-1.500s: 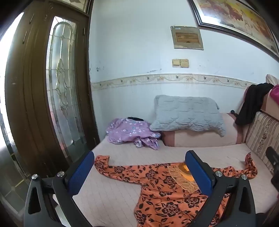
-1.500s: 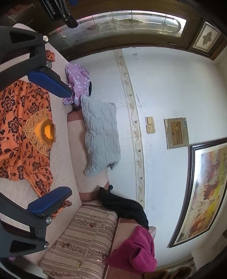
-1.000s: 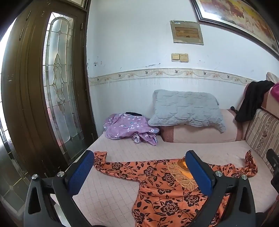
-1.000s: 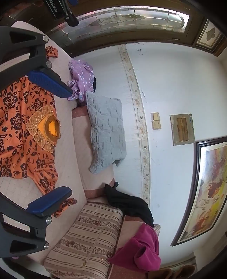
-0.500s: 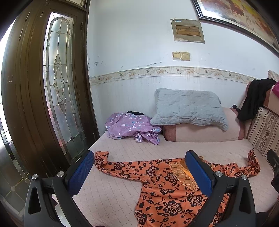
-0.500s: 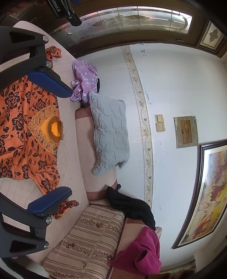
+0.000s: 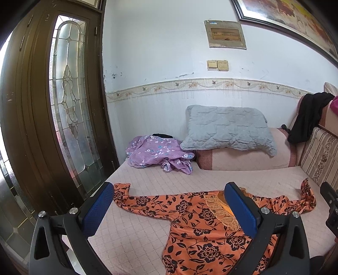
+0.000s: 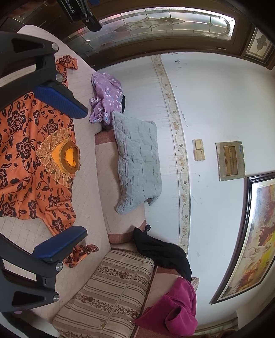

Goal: Fold small clothes

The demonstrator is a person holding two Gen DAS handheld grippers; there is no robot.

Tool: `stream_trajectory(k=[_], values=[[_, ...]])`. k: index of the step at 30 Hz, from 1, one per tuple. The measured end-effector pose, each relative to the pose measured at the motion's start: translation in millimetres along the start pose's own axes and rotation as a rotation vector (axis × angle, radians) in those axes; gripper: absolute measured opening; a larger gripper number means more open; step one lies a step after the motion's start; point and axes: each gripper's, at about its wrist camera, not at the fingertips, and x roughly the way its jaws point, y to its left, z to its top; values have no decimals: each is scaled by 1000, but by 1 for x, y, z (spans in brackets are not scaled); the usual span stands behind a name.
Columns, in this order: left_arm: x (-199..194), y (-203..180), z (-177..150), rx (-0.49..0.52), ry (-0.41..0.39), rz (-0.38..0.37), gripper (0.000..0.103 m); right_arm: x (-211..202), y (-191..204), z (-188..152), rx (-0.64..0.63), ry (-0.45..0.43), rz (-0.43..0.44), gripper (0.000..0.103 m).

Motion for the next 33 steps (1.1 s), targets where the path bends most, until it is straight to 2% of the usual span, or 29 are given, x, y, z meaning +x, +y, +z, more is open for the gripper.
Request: stream_trajectory(k=[13,22,33], values=[[16,-11,-4,22,27,-3,103,22,-3,-5,9,33,-6,103],[42,-26,-8,43,64,2,103,46,-12,-10,11,54,-16,103],[106,-62,-37,105,189,-7,103,108,-50,-40,64,165,-60,103]])
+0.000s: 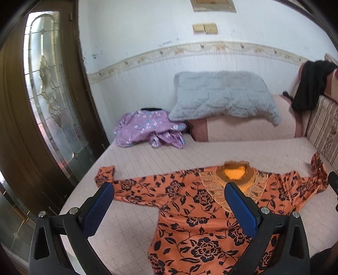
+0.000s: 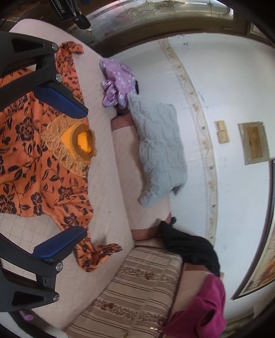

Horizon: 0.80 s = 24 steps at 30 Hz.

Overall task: Fold small clothes
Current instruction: 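Grasp the sleeve cuff with the right gripper and lift it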

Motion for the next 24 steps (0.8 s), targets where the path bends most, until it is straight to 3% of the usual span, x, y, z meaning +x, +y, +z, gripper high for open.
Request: stream_trajectory(k=[7,10,14,18,21,24], values=[[68,-32,-15,62,134,-43,103,67,-48,-10,49,90,-32,103],[110,-43,-34,107,234,-76,103,102,-89,-8,56,104,-104,103],[169,-46,-65,124,361,-108,103,160,-164,6,64,163,-265,103],[205,-42,-71,76,359,-112,103,228,-230,26,95,294,-287,103],[222,-40,-68,36,318,-98,103,266,-249,37,84,332,-309,103],[231,-40,-71,65,304,-91,103,303,-254,40,84,374,-318,102]])
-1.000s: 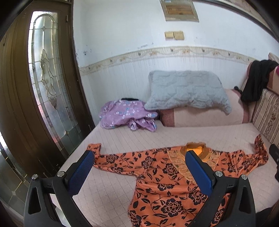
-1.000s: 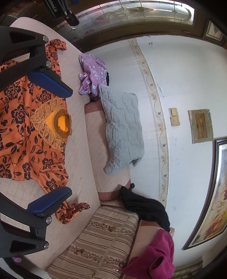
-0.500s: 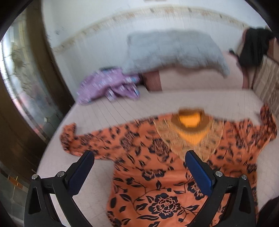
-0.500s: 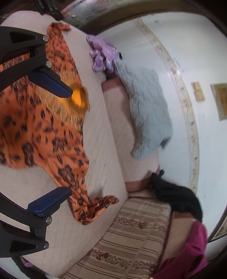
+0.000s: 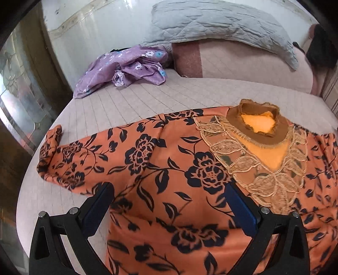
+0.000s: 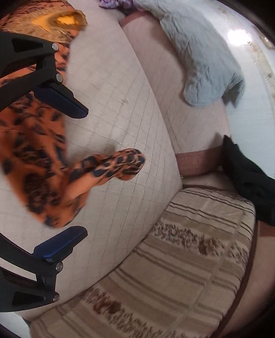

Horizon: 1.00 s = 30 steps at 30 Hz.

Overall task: Fold small clothes
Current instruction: 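Grasp the sleeve cuff with the right gripper and lift it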

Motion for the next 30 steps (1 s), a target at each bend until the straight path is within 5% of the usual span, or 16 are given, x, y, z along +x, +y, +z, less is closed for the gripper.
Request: stream_trajectory(k=[1,3,4,5,8,16,25,30], values=[[2,0,-1,20,-7,3,103,12,3,3,-4,18,-28,101],[4,0,-3,61,-18,24,103,34,8,4,-3,54,-87,85],[5,3,-2,68,-19,30,103,42,8,2,3,87,-92,41],[4,7,-2,64,-23,31,103,48,6,0,23,123,-84,14],[-1,19,4,18,-40,16,103,17,-1,-5,101,43,-10,12],[-29,39,7,-45,-114,-14,103,-126,41,-2,115,-138,384,12],[-32,94,9,-164,-142,48,103,-192,201,-37,41,-118,773,12],[-22,122,8,-225,-126,60,103,-180,296,-88,-5,7,925,12]])
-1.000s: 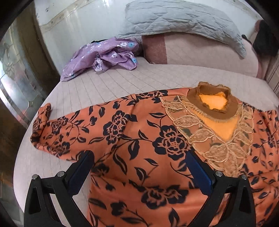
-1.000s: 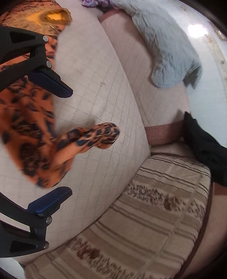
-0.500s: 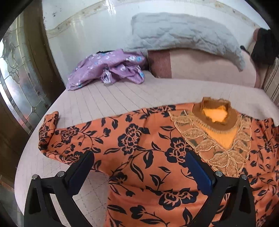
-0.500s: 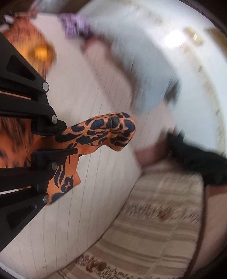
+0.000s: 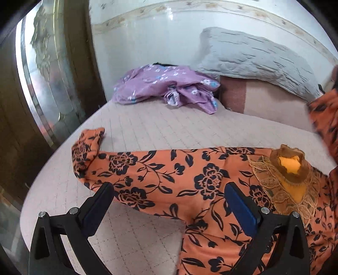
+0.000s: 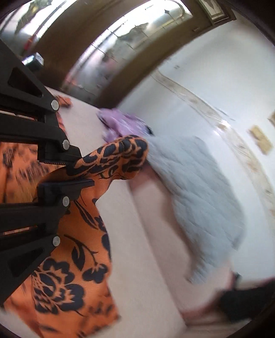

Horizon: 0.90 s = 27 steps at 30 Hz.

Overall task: Fold small clothes
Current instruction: 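Grasp the sleeve cuff with the right gripper and lift it, then fold the held sleeve across the blouse body with the right gripper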

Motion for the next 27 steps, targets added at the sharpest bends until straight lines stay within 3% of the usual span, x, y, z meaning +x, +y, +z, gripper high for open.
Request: stream_trajectory(k=[3,5,8,9,10,13,18,20,22,25,27], values=[[5,10,1,-48,19,-35,103,44,14,-24,49,98,111,17],[5,12,1,-64,26,-62,103,60,25,-37,54,152,142,30],[6,11,0,-70,36,-90,103,63,33,-49,21,151,148,42],[6,9,0,-67,39,-95,103,57,32,-50,12,131,144,65],[7,8,0,-63,41,-98,103,45,27,-49,9,90,136,83],[8,2,-1,-56,51,-119,103,16,13,-46,-7,-2,57,83],[13,-10,-4,-29,69,-174,103,-18,-43,-49,-17,32,-97,81],[15,-14,-6,-26,72,-193,94,-32,-74,-54,10,39,-146,76],[21,-18,-9,-22,101,-220,74,-44,-108,-61,45,56,-195,66],[29,-24,-14,-13,136,-247,51,-48,-146,-71,89,102,-257,50],[35,-32,-18,16,151,-231,50,-44,-165,-82,105,136,-286,48]])
